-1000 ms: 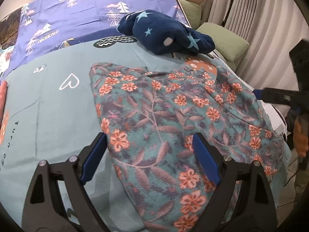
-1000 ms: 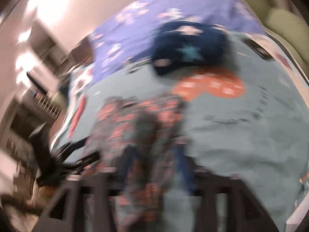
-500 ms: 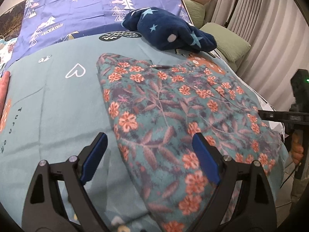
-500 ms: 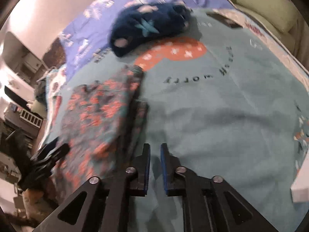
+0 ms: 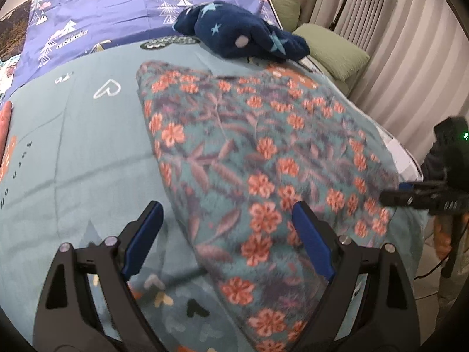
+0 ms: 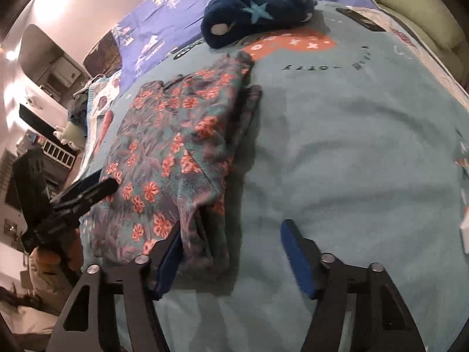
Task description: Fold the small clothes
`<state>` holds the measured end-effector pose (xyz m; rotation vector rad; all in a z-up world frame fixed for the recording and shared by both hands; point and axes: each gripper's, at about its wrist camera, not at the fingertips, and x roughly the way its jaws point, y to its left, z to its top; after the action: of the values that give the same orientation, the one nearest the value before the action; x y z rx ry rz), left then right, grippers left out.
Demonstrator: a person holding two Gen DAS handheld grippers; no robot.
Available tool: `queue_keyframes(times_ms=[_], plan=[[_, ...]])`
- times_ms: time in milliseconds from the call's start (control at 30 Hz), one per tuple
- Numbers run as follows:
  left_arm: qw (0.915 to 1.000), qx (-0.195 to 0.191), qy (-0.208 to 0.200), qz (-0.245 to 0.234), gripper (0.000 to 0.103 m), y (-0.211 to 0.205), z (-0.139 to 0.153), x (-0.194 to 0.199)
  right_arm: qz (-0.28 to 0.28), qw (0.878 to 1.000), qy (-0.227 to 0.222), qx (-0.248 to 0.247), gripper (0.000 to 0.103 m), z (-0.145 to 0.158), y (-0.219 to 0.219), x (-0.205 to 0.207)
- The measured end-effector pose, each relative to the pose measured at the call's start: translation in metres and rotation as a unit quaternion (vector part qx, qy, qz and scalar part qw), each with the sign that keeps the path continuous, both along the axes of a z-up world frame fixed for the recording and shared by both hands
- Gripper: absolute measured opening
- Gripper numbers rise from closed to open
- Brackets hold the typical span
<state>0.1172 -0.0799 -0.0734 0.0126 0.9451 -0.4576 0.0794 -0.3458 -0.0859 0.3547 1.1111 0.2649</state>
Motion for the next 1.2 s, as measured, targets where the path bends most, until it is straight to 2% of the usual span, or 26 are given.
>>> queue_keyframes(times_ms=[67,167,267,333,467,500,567,633,733,833,967,1000,1033,1067,1100,1133,1167,1200], plan=[[0.9999,-0.009,0.007,0.002,0.090,0.004,0.000,-0.002,0.001,1.000,0.000,0.000,0.063,0.003,0.001,-0.001],[0.9999,-0.017,0.002,0.000,0.090,0.010,0.009,-0.001,0.003,0.999,-0.028,0.037,0.065,0.019,-0.009,-0.001],[0.9996,-0.027,-0.001,0.007,0.090,0.017,0.018,0.011,0.007,0.996,-0.072,0.051,0.086,0.036,-0.020,0.013],[0.9989,-0.044,0.006,0.012,0.090,0.022,0.018,0.027,0.013,0.996,-0.066,0.056,0.086,0.033,-0.021,0.033],[0.9968,-0.071,0.032,0.018,0.090,0.029,0.006,0.056,0.029,0.995,-0.031,0.092,0.086,0.007,-0.024,0.070],[0.9941,-0.094,0.052,0.010,0.090,0.030,-0.002,0.066,0.035,0.995,-0.029,0.091,0.086,0.002,-0.023,0.076],[0.9904,-0.118,0.072,0.007,0.090,0.032,-0.010,0.076,0.041,0.994,-0.028,0.094,0.086,-0.009,-0.019,0.086],[0.9893,-0.132,0.062,-0.003,0.089,0.031,-0.014,0.085,0.052,0.992,-0.042,0.110,0.087,-0.013,-0.016,0.092],[0.9897,-0.132,0.054,-0.017,0.090,0.024,-0.016,0.096,0.086,0.987,-0.053,0.126,0.087,-0.015,-0.006,0.101],[0.9898,-0.130,0.048,-0.033,0.090,0.014,-0.020,0.111,0.108,0.986,-0.059,0.109,0.087,-0.017,0.010,0.116],[0.9876,-0.141,0.053,-0.046,0.089,0.011,-0.020,0.127,0.119,0.984,-0.065,0.117,0.084,-0.018,0.020,0.142],[0.9868,-0.145,0.054,-0.047,0.087,0.011,-0.021,0.132,0.121,0.984,-0.065,0.116,0.077,-0.019,0.022,0.147],[0.9876,-0.141,0.053,-0.043,0.077,0.011,-0.021,0.135,0.122,0.984,-0.064,0.110,0.071,-0.020,0.024,0.152],[0.9890,-0.134,0.050,-0.038,0.060,0.011,-0.022,0.138,0.124,0.985,-0.062,0.101,0.056,-0.021,0.027,0.155],[0.9900,-0.128,0.048,-0.033,0.048,0.011,-0.022,0.140,0.128,0.985,-0.060,0.097,0.044,-0.022,0.029,0.158],[0.9903,-0.126,0.051,-0.030,0.022,0.013,-0.023,0.142,0.131,0.984,-0.058,0.103,0.038,-0.022,0.030,0.159],[0.9890,-0.133,0.057,-0.031,0.015,0.015,-0.024,0.144,0.130,0.984,-0.057,0.107,0.027,-0.022,0.031,0.159],[0.9880,-0.141,0.055,-0.031,0.014,0.017,-0.023,0.143,0.125,0.985,-0.058,0.108,0.023,-0.020,0.033,0.158]])
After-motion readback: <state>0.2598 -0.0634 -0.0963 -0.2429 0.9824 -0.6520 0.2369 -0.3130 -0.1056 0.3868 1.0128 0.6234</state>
